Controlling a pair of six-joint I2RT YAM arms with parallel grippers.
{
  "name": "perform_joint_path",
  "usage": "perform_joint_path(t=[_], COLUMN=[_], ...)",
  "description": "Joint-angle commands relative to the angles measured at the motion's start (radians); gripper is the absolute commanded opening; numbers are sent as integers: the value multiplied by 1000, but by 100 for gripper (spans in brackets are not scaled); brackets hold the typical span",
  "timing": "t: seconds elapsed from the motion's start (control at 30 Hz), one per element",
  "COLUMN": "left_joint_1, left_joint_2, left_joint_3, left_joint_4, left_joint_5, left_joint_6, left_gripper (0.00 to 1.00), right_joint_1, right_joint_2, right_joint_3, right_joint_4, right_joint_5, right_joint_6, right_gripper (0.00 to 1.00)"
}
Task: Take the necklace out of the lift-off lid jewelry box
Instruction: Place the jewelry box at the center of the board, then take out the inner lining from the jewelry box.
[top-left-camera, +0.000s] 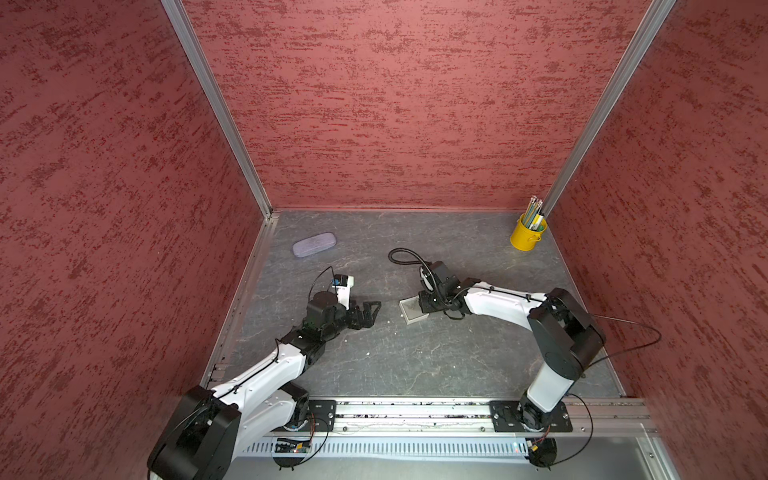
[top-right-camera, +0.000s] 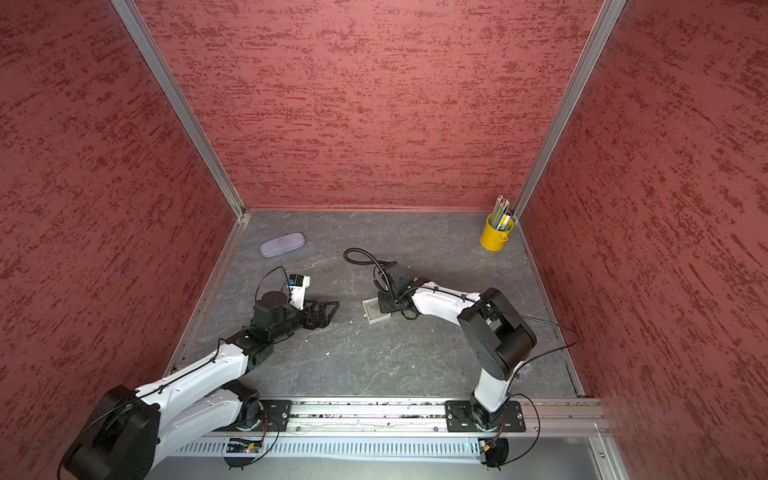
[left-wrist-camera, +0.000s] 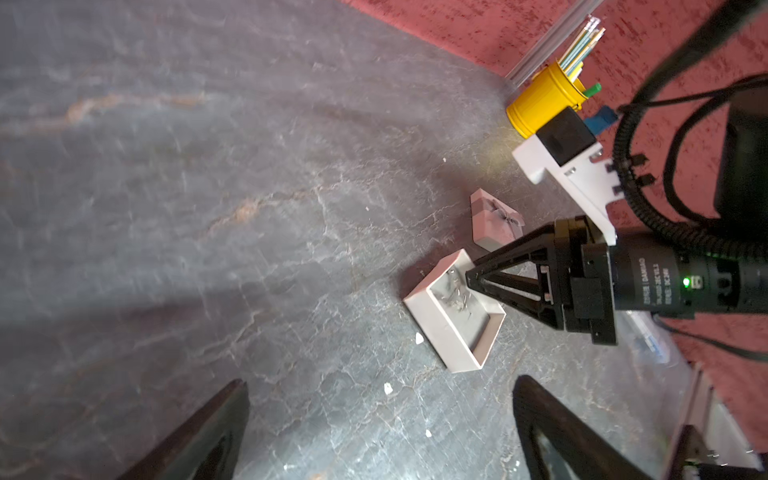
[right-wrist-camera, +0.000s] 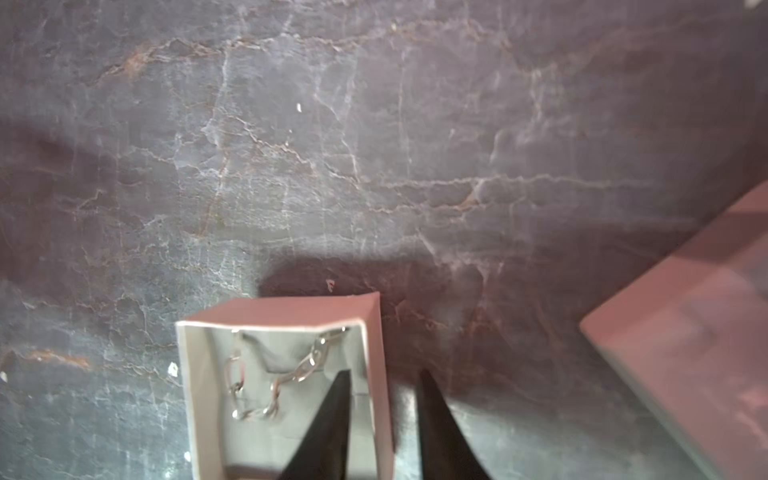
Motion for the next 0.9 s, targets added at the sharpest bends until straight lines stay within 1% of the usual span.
perform_joint_path(t=[0.0, 0.17, 0.3, 0.43, 0.53, 0.67, 0.73, 0.87], left_joint_1=[9, 10, 3, -12, -36, -90, -113, -135], left_joint_2=[8, 65, 114, 175, 210, 243, 263, 308], left_joint_3=[5, 57, 76, 85, 100, 107, 108, 110], left_joint_4=[0, -6, 24, 68, 74, 88, 100, 137], left_joint_5=[72, 107, 122, 137, 132, 90, 76, 82], left_joint_6=[-106, -138, -188, -234, -252, -266, -279, -304], left_gripper=[94, 78, 69, 61, 55, 52, 52, 51], right_joint_1=[7, 8, 16, 50, 82, 101, 108, 115], right_joint_2=[-17, -81, -114, -95, -54, -19, -1, 35], right_joint_3=[9, 26, 43, 92, 140, 151, 153, 168], right_joint_4=[11, -41, -69, -114, -169, -164, -156, -170], right_joint_5=[41, 50, 30, 3, 11, -5, -5, 14], right_joint_6=[6, 35, 42, 19, 23, 77, 80, 63], right_gripper=[39, 40, 40, 40, 42, 42, 44, 46])
